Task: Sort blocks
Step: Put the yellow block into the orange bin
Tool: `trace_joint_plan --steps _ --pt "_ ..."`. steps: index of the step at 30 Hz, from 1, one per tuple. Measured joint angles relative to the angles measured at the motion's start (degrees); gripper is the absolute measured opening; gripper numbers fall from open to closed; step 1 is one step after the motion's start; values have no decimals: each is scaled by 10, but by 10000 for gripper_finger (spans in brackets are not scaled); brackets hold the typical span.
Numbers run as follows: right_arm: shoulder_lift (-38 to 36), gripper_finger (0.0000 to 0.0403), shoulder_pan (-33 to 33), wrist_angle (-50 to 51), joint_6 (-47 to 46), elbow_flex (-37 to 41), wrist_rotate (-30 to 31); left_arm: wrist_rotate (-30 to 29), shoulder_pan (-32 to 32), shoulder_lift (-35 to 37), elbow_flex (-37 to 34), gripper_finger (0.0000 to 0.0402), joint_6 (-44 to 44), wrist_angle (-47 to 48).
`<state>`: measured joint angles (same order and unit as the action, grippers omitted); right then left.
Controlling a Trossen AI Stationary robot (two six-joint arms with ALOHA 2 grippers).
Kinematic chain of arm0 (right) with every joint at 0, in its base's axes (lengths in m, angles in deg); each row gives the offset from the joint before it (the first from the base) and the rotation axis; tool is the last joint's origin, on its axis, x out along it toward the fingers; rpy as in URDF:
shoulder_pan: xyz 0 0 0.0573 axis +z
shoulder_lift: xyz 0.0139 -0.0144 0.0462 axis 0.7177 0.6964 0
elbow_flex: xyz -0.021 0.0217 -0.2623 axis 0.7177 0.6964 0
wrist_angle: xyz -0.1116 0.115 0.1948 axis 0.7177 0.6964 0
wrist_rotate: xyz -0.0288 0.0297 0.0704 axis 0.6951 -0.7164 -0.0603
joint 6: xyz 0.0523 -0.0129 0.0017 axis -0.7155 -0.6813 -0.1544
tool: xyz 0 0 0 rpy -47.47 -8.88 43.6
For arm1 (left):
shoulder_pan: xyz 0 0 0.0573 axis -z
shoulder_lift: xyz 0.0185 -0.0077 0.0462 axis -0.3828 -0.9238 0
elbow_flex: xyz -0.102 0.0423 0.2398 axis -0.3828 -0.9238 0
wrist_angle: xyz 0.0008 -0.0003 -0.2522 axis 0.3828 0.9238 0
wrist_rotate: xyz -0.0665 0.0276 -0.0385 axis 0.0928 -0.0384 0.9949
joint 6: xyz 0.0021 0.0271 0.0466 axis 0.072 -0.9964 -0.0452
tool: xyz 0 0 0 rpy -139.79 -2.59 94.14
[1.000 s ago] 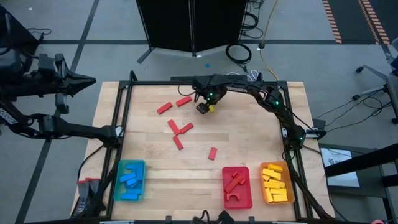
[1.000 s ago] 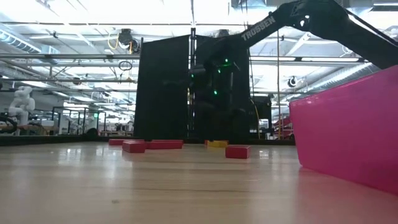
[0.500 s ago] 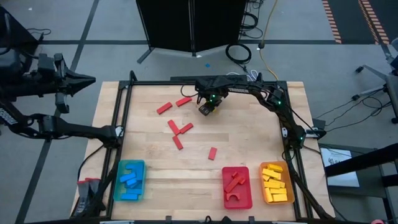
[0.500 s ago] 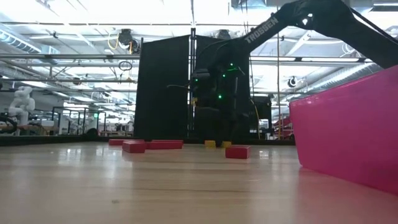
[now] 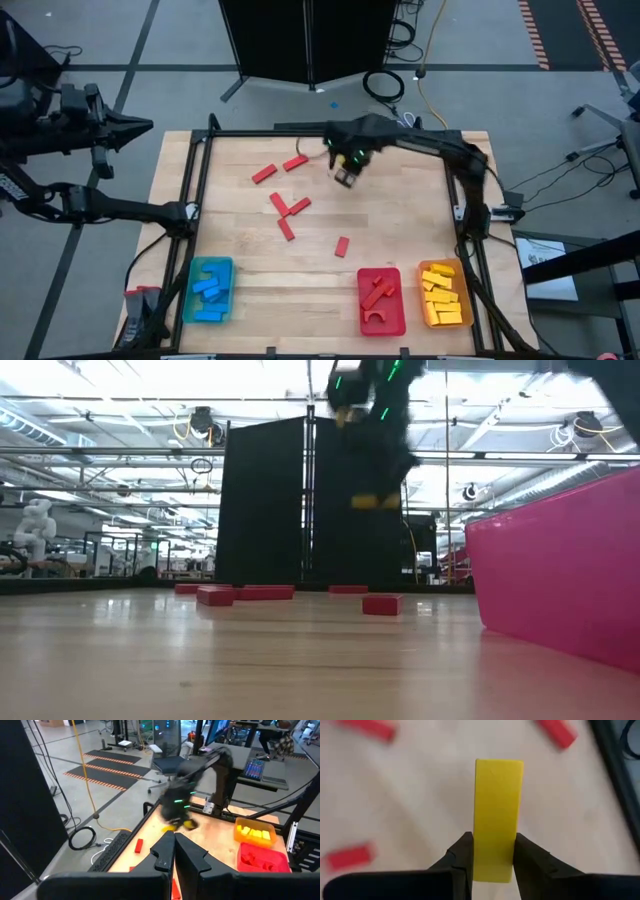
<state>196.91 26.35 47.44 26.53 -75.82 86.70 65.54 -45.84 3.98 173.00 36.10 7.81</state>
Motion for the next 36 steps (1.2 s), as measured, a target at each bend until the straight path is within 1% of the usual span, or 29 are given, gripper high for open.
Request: trace_joint_plan --steps 3,6,10,12,15,17,19,21,24,26,30,33,36 --pt "-95 84 56 38 -72 55 12 0 0 0 0 16 -2 0" --pt "-207 84 117 56 -190 140 18 0 0 0 0 16 -19 0" --pt "-327 84 227 53 -438 281 12 -2 0 0 0 16 -30 0" --pt "-382 84 286 53 -562 339 8 -2 0 0 0 16 -30 0" --pt "-432 84 373 42 -717 411 -4 -2 0 0 0 16 -29 0" --pt "-443 84 430 25 -798 451 -28 -3 0 0 0 16 -29 0" --pt "-446 84 481 1 -860 479 -49 -8 0 0 0 16 -29 0" --pt "-444 84 530 -31 -912 502 -63 -9 0 0 0 16 -19 0" --pt "-422 84 591 -89 -975 528 -76 -10 0 0 0 16 1 0" --pt "-414 84 623 -110 -1015 538 -85 -10 0 0 0 16 1 0" --pt "-382 84 676 -149 -1074 543 -125 -11 0 -1 0 16 1 0" --pt "-365 84 710 -149 -1108 543 -135 -11 0 -1 0 16 1 0" --pt "-349 84 724 -145 -1118 543 -149 -11 0 -1 0 16 1 0"
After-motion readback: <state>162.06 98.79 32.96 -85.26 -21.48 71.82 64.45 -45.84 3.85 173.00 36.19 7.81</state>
